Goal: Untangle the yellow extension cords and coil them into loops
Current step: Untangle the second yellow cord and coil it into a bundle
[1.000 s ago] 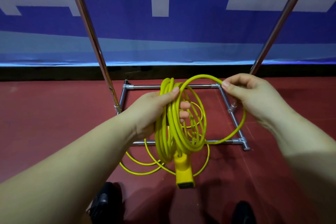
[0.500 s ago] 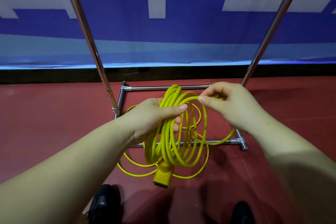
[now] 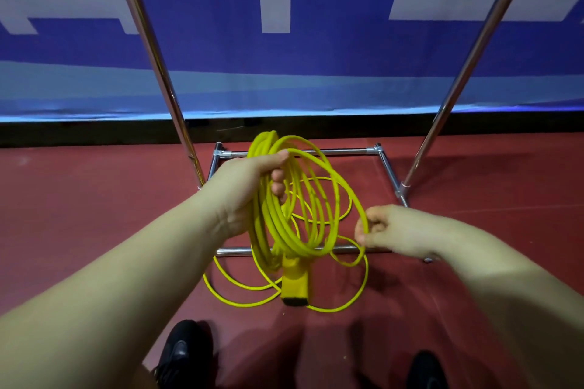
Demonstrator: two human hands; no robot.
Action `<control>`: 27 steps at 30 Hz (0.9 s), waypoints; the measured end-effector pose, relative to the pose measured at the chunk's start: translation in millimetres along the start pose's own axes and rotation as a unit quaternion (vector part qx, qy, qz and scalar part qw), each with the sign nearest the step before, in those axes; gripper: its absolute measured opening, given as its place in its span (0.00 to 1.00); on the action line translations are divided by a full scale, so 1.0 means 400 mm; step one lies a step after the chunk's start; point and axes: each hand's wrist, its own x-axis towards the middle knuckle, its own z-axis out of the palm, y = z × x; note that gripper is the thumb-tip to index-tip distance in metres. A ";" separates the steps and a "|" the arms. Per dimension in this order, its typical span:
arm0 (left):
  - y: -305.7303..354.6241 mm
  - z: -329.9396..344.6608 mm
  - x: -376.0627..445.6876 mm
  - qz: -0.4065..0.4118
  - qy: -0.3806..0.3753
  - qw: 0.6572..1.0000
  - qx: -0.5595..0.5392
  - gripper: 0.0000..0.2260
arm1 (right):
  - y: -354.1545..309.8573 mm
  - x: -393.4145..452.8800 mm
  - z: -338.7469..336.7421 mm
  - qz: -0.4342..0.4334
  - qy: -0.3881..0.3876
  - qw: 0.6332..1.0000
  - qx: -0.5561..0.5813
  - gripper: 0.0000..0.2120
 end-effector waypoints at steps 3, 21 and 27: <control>0.005 -0.012 0.003 0.021 0.016 0.998 -0.053 0.13 | -0.007 0.004 0.016 -0.024 -0.036 0.997 0.058 0.09; -0.021 0.009 -0.003 0.041 -0.006 0.992 0.118 0.05 | -0.129 -0.010 -0.044 -0.068 0.114 0.694 0.708 0.06; -0.028 0.025 -0.015 0.045 -0.076 0.983 0.159 0.06 | -0.144 0.004 -0.053 -0.039 0.160 0.617 0.770 0.06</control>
